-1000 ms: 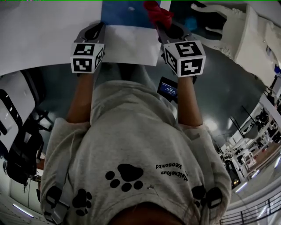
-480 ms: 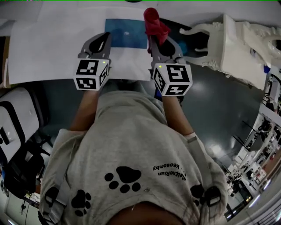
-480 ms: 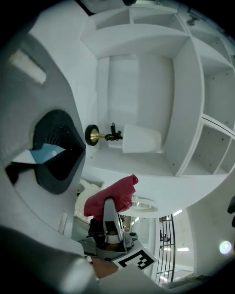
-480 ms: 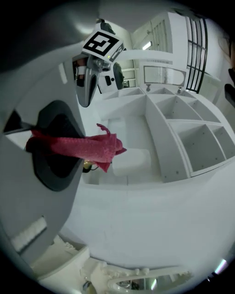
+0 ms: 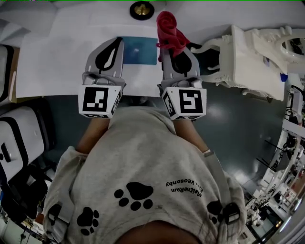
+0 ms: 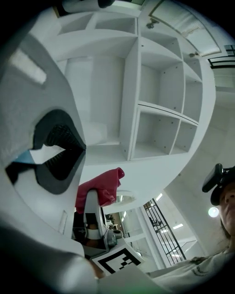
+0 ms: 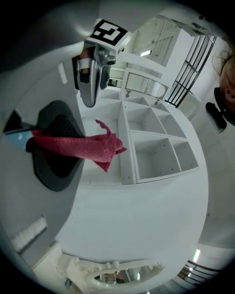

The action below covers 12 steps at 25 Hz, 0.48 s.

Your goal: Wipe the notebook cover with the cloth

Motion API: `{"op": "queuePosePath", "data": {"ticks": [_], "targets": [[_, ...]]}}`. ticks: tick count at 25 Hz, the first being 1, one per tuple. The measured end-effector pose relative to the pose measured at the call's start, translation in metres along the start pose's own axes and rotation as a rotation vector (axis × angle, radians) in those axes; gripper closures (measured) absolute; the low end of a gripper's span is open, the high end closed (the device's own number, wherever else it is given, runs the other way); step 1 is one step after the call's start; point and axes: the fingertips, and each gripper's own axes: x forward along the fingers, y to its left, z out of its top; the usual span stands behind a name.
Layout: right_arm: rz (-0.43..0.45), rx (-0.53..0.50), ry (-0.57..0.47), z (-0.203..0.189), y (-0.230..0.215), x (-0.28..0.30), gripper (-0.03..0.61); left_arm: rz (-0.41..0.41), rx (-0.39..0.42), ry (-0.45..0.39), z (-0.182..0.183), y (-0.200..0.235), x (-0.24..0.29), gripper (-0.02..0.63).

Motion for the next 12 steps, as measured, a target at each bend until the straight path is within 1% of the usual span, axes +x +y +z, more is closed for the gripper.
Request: {"op": "queuePosePath", "data": {"ticks": [3, 5, 12], "targets": [[-0.006, -0.017, -0.057, 0.016, 0.007, -0.011, 0.529, 0.000, 0.016, -0.049, 0.019, -0.006, -0.010, 0.615], [0.002, -0.024, -0.075, 0.021, 0.012, -0.015, 0.529, -0.007, 0.029, -0.071, 0.026, -0.011, -0.014, 0.615], [0.021, -0.053, -0.106, 0.030, 0.015, -0.024, 0.532, -0.010, 0.069, -0.094, 0.033, -0.025, -0.021, 0.615]]}}
